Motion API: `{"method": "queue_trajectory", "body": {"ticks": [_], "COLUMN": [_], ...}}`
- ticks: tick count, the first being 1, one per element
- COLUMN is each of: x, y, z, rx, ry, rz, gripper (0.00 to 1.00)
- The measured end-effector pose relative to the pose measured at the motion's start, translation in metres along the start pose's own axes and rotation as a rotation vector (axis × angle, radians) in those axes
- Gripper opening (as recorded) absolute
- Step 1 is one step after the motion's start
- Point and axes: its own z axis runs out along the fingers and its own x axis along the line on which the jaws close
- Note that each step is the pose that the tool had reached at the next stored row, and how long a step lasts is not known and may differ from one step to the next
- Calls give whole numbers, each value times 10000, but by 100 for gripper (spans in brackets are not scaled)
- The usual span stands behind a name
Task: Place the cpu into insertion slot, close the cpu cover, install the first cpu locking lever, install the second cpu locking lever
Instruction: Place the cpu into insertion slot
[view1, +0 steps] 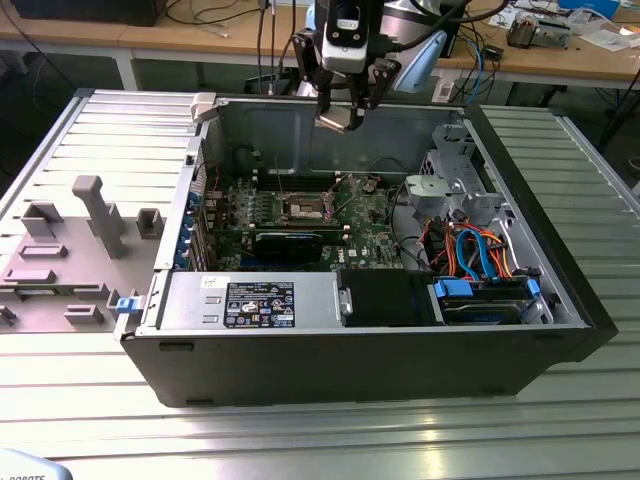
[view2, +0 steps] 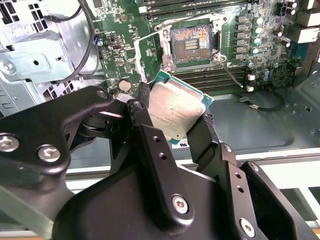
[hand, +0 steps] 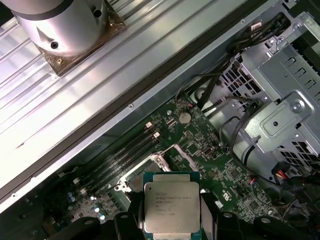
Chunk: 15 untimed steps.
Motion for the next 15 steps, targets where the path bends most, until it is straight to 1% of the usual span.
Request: {"method": "queue_trajectory", "body": {"ticks": [1, 4, 6, 7, 11, 12, 13, 14, 15], "x": [-1, -1, -1, -1, -1, -1, -1, -1, -1], "y": [-1, -1, -1, -1, -1, -1, -1, -1, -1], "z": [-1, 4, 6, 7, 10, 11, 12, 12, 12], "rx": [4, -1, -7, -11, -20, -24, -29, -30, -31], "ry": [-2, -34, -59, -84, -131, -149, -177, -185, -185], "rz": [3, 356, 651, 936, 1495, 1702, 2022, 2121, 2126], "gripper": [54, 54, 54, 54, 54, 54, 54, 54, 54]}}
